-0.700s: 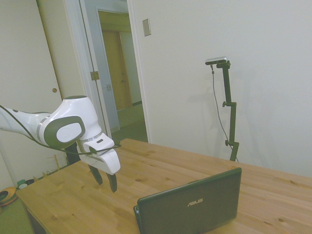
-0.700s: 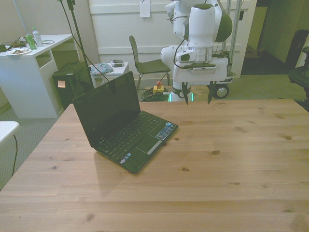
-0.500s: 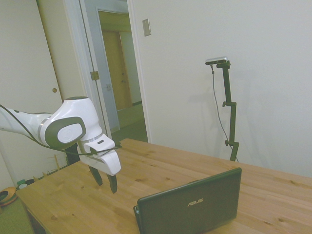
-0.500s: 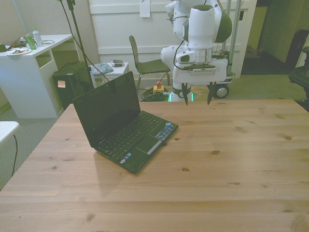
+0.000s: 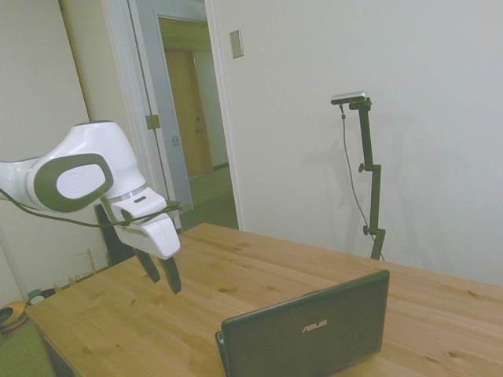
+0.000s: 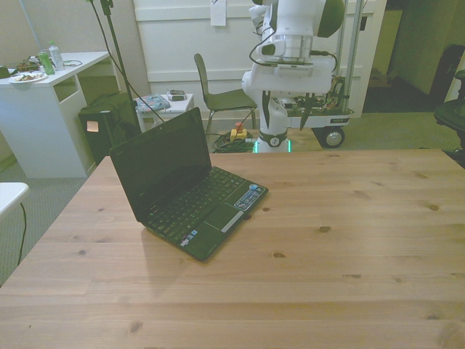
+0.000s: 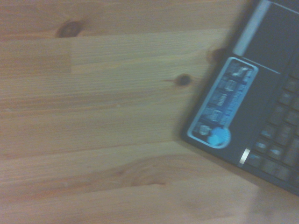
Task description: Close the laptop
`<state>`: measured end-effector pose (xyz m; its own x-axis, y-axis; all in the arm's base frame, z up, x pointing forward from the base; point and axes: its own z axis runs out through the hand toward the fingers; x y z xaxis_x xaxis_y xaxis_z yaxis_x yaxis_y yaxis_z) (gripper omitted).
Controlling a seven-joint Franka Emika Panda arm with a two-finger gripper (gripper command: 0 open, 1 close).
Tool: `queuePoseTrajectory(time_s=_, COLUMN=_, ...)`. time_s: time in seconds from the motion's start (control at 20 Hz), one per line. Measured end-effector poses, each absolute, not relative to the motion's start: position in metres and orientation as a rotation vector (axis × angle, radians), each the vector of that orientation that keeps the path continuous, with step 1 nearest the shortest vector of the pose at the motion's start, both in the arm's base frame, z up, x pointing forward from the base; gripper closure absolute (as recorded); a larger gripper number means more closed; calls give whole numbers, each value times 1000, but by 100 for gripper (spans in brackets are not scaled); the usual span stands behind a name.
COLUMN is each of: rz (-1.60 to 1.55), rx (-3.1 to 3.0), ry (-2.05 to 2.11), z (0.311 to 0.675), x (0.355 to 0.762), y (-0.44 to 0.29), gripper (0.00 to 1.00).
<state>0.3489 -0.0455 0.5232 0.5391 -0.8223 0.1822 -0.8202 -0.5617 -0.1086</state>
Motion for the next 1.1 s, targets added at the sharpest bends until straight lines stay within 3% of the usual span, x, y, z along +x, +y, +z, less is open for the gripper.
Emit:
queuePoseTrajectory(time_s=0.3, rz=-410, rx=-2558, ry=1685, z=560, x=325, y=-151, gripper=0)
queuePoseTrajectory(time_s=0.65, rz=-488, rx=-2454, ry=1798, z=608, x=338, y=-245, gripper=0)
queuePoseTrajectory(time_s=1.1, rz=-470, rx=-2295, ry=1992, z=616, x=298, y=-339, gripper=0)
